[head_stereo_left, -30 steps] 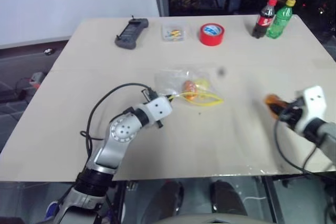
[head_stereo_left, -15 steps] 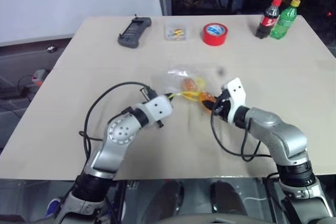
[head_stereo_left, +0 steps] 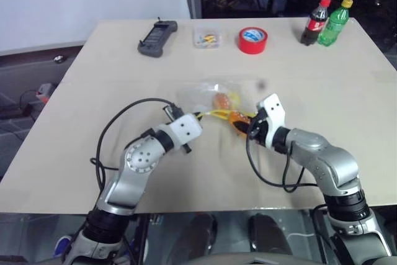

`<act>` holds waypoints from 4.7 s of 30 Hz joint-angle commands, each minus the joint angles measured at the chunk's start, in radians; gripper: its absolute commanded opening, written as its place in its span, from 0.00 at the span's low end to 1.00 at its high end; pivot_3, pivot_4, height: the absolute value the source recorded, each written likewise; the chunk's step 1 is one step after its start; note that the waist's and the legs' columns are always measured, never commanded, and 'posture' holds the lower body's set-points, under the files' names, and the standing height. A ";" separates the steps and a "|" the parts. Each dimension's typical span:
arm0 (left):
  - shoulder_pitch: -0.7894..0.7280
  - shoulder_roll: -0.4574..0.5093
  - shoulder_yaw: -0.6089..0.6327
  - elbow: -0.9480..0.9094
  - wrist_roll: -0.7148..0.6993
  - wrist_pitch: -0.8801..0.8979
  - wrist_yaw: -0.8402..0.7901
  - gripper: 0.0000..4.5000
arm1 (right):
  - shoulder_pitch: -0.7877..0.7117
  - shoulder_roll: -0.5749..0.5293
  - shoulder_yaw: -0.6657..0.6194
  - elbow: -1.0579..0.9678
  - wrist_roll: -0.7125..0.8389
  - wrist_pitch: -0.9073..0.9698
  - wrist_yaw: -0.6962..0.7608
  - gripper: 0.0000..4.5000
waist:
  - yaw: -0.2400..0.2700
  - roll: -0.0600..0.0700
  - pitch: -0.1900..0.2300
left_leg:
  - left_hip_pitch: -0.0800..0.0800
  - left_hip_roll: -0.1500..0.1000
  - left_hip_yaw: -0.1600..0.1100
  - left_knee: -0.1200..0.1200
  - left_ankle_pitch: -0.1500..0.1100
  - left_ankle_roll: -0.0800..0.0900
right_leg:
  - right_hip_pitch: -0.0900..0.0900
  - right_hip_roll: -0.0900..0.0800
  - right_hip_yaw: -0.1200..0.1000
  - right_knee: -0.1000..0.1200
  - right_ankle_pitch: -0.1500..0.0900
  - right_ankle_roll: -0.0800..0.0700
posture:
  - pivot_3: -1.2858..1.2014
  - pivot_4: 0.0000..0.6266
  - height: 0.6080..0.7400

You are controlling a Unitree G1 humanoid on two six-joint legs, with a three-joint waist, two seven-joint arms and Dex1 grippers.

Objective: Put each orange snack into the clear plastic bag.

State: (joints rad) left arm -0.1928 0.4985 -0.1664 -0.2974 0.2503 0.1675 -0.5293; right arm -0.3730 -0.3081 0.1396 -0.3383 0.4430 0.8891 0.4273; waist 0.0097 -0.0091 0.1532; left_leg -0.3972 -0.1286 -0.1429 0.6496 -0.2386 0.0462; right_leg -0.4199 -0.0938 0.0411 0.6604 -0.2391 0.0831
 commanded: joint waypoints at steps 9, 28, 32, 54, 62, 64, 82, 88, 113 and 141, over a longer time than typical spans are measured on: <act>-0.002 0.006 0.019 -0.071 -0.014 0.010 -0.010 0.00 | -0.036 0.028 0.017 -0.011 -0.021 -0.034 -0.001 0.21 | -0.001 0.000 0.000 | 0.000 0.000 0.000 0.000 0.000 0.000 | 0.000 0.000 0.000 0.000 0.000 0.000 | 0.52 0.24 1.00; 0.044 -0.002 0.011 -0.113 -0.033 0.014 -0.029 0.00 | -0.023 0.150 0.042 0.078 -0.033 -0.051 -0.047 0.21 | -0.023 0.001 0.000 | 0.000 0.000 0.000 0.000 0.000 0.000 | 0.000 0.000 0.000 0.000 0.000 0.000 | 0.52 0.24 1.00; 0.047 -0.004 0.013 -0.115 -0.032 0.019 -0.028 0.00 | -0.047 0.092 0.137 0.108 -0.142 -0.179 -0.003 0.21 | -0.029 0.001 0.000 | 0.001 0.001 0.000 -0.001 0.000 0.000 | -0.001 0.001 0.001 0.001 0.000 0.000 | 0.52 0.24 1.00; 0.125 0.034 0.003 -0.106 -0.037 -0.053 -0.059 0.00 | -0.154 0.289 0.171 0.435 -0.240 -0.592 0.103 0.21 | -0.028 0.002 0.001 | 0.001 0.001 0.000 -0.001 0.000 -0.001 | -0.002 0.002 0.001 0.001 0.000 0.000 | 0.52 0.24 1.00; 0.140 0.030 0.042 -0.093 -0.075 -0.084 -0.048 0.00 | -0.184 0.273 0.209 0.525 -0.321 -0.679 0.169 0.56 | -0.027 0.002 0.001 | 0.001 0.001 0.000 -0.001 0.000 -0.001 | -0.002 0.002 0.001 0.001 0.000 0.000 | 0.52 0.24 1.00; 0.138 0.019 0.057 -0.081 -0.091 -0.076 -0.040 0.00 | -0.176 0.265 0.197 0.526 -0.356 -0.697 0.130 0.72 | -0.027 0.002 0.001 | 0.001 0.001 0.000 -0.001 0.000 -0.001 | -0.002 0.002 0.001 0.001 0.000 0.000 | 0.52 0.24 1.00; 0.055 -0.016 0.202 -0.046 -0.447 0.096 -0.131 0.00 | -0.054 -0.102 0.145 0.189 -0.539 -0.721 0.155 0.99 | -0.023 0.001 0.001 | 0.001 0.002 0.000 0.000 0.000 -0.001 | -0.001 0.002 0.000 0.000 0.000 0.000 | 0.52 0.24 1.00; 0.058 0.007 0.193 -0.031 -0.431 0.079 -0.129 0.00 | -0.032 -0.016 0.089 0.109 -0.368 -0.427 0.192 0.99 | -0.022 0.001 0.001 | 0.001 0.002 0.000 -0.001 0.000 -0.001 | -0.001 0.003 0.001 0.000 0.000 0.000 | 0.52 0.24 1.00; 0.154 0.002 0.170 -0.078 -0.380 0.038 -0.072 0.00 | -0.065 0.238 -0.007 0.177 -0.105 -0.046 0.002 0.57 | -0.024 0.002 0.001 | 0.001 0.002 0.000 -0.001 -0.001 -0.001 | 0.000 0.002 0.001 0.000 0.000 0.000 | 0.52 0.24 1.00; 0.218 0.024 0.103 -0.033 -0.217 -0.192 -0.060 0.00 | -0.284 -0.100 0.461 0.228 -0.692 -0.557 0.100 0.01 | -0.024 0.002 0.001 | 0.001 0.002 0.000 -0.001 -0.001 -0.002 | -0.002 0.002 0.000 -0.001 0.000 0.000 | 0.52 0.24 1.00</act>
State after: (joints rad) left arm 0.0353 0.5259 -0.0549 -0.3101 0.0328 -0.0030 -0.6003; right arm -0.6178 -0.4071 0.5940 -0.1090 -0.1940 0.4099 0.5361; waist -0.0145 -0.0075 0.1542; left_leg -0.3967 -0.1267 -0.1429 0.6481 -0.2391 0.0447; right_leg -0.4215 -0.0915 0.0414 0.6593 -0.2392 0.0828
